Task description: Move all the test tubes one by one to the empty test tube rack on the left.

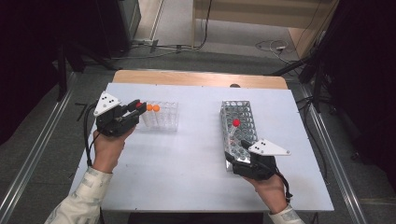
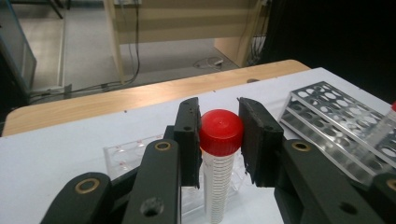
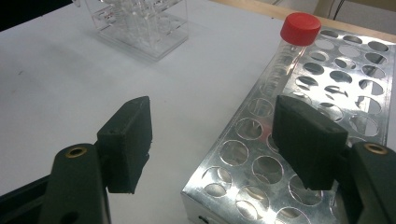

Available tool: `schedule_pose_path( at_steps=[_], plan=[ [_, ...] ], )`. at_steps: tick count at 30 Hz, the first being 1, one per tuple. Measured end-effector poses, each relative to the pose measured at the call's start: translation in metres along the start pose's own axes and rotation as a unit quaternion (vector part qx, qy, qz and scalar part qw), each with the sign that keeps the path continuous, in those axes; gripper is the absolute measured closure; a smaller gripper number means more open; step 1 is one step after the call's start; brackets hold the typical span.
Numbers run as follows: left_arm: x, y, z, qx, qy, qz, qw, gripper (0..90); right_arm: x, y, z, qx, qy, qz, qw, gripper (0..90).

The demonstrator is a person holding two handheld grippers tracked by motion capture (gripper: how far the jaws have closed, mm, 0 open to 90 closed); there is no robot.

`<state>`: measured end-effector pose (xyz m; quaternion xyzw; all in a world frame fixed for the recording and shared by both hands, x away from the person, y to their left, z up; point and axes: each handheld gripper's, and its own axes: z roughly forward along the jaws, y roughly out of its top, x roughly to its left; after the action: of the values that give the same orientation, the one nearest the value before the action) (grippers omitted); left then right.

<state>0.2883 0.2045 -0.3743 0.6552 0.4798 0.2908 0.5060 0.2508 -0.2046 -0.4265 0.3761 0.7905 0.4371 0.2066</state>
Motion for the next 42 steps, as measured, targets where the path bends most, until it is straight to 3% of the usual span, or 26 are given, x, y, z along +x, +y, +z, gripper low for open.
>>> schedule_pose_path(
  at_steps=[18, 34, 42],
  plan=[
    [0.022, 0.014, 0.022, -0.002, 0.048, -0.011, 0.9988, 70.1, 0.0, 0.0, -0.001, -0.002, -0.003, -0.001, 1.0, 27.7],
    [0.018, 0.012, 0.041, 0.006, 0.073, 0.013, 0.9972, 70.0, -0.001, 0.001, -0.003, -0.006, -0.002, 0.002, 1.0, 27.9],
    [0.014, 0.002, 0.047, 0.012, 0.079, 0.024, 0.9965, 69.9, -0.001, 0.001, -0.004, -0.007, -0.002, 0.002, 1.0, 27.9]
  ],
)
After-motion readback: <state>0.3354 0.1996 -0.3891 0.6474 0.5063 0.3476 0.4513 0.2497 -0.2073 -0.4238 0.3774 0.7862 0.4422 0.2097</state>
